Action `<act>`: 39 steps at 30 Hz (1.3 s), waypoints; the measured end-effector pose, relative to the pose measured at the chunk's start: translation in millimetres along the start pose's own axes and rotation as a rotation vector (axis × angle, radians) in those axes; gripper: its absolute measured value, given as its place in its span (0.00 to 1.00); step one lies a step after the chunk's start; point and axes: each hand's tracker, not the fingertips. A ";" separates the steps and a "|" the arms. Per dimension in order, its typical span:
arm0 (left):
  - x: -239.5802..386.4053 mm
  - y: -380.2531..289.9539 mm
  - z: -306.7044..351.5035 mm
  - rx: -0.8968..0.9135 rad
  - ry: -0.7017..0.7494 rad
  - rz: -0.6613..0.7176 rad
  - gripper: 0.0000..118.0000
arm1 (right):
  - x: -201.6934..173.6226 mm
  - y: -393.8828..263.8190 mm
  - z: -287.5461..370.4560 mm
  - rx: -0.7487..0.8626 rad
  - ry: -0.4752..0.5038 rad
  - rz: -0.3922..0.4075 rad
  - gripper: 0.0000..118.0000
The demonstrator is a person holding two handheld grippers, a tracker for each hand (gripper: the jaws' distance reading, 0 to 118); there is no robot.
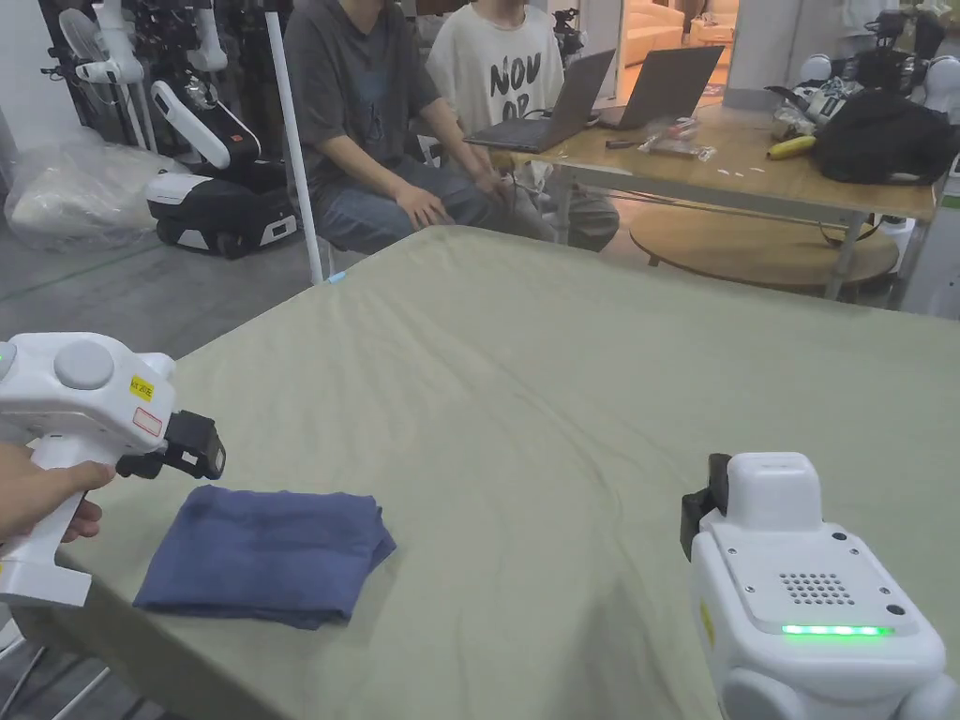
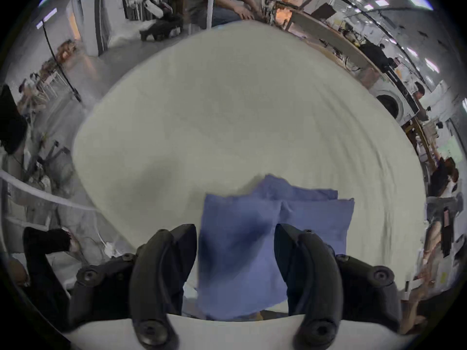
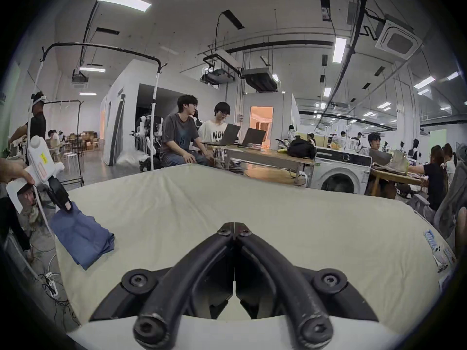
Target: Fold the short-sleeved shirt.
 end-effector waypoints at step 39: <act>417.0 -133.8 43.2 0.783 -0.427 -0.192 0.00 | 206.9 -18.5 111.9 0.029 -0.401 -0.127 0.00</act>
